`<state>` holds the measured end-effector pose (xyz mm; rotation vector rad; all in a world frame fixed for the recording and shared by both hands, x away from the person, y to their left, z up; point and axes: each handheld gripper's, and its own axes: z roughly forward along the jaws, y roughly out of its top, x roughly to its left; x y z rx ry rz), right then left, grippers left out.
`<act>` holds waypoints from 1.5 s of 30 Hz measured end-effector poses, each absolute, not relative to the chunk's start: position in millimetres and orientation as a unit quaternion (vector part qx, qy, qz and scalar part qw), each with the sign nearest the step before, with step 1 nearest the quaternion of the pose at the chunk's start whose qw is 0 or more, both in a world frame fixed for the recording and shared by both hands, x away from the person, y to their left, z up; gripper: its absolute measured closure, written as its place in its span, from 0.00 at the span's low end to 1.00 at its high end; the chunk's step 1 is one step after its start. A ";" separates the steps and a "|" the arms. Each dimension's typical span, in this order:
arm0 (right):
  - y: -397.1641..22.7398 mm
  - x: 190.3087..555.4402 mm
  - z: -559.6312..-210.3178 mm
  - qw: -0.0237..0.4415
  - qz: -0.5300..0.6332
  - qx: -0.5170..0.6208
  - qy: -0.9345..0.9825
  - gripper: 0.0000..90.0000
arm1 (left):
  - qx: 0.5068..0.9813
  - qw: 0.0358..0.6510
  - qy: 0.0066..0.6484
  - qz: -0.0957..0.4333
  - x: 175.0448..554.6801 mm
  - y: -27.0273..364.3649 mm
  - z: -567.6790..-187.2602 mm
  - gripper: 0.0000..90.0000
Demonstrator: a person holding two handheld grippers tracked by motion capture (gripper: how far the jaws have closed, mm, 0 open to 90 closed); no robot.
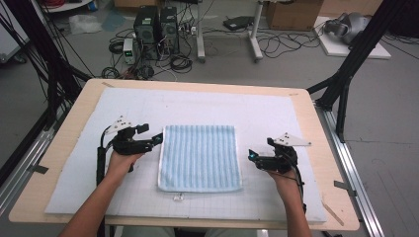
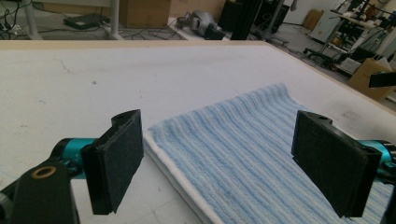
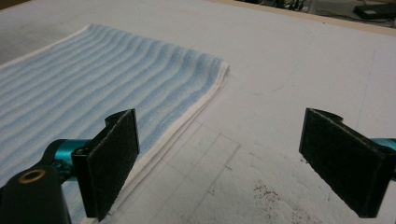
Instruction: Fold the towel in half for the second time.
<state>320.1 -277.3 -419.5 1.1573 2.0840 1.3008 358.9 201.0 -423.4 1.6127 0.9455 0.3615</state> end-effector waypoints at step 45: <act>-239.7 369.1 -422.8 0.164 0.438 0.420 0.777 0.13 | 0.791 0.434 0.406 0.146 435.2 161.8 -450.1 0.94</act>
